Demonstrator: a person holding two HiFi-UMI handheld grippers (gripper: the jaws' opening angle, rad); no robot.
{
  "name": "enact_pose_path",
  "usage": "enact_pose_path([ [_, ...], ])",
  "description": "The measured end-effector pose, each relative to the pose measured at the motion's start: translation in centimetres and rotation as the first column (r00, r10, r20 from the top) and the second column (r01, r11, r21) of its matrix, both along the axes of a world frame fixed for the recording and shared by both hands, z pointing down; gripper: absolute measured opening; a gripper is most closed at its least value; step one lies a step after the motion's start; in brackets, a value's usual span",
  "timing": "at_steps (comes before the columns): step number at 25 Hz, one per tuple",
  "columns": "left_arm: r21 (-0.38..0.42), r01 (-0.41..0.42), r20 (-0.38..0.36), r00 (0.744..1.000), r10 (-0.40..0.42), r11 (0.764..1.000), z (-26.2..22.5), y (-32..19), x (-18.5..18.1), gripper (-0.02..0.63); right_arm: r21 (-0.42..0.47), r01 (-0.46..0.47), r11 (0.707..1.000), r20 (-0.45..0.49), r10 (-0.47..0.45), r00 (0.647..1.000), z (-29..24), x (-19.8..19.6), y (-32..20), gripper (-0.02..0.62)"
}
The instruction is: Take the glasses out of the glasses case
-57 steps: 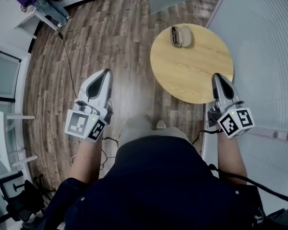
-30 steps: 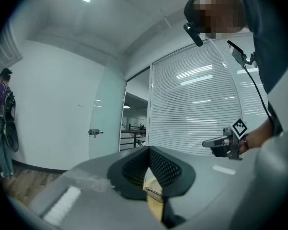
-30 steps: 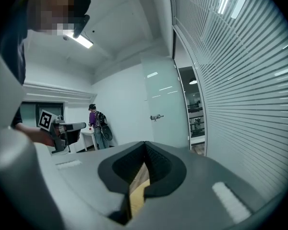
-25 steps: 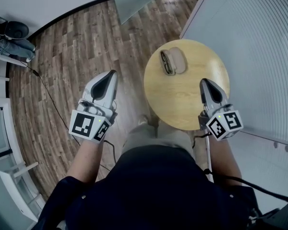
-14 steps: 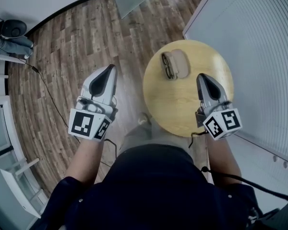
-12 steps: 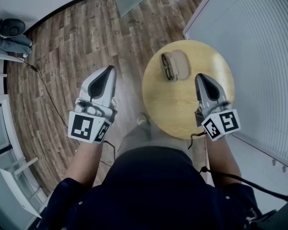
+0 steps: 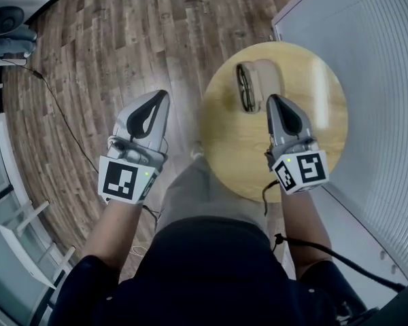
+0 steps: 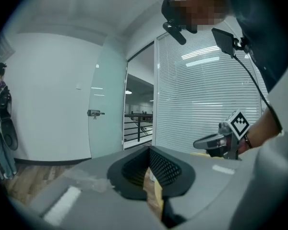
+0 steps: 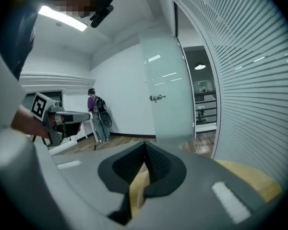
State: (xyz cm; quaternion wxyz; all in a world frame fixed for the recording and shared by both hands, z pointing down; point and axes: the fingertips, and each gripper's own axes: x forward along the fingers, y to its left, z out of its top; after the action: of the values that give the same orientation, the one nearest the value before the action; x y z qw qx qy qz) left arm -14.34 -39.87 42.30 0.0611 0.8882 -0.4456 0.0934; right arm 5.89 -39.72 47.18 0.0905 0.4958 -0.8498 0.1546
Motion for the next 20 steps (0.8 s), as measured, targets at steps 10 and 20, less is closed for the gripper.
enact_pose_path([
  [10,-0.027,-0.002,0.021,1.0,0.002,1.0,4.1,-2.6,1.1,0.005,-0.132,0.038,0.99,-0.029,-0.042,0.999,8.4,-1.1,-1.5,0.009],
  [20,-0.099,0.011,0.009,1.0,-0.01,0.995,7.8,-3.8,1.0,0.005,-0.218,0.06,0.974,-0.064,-0.076,0.995,13.2,-1.6,-3.1,0.068],
])
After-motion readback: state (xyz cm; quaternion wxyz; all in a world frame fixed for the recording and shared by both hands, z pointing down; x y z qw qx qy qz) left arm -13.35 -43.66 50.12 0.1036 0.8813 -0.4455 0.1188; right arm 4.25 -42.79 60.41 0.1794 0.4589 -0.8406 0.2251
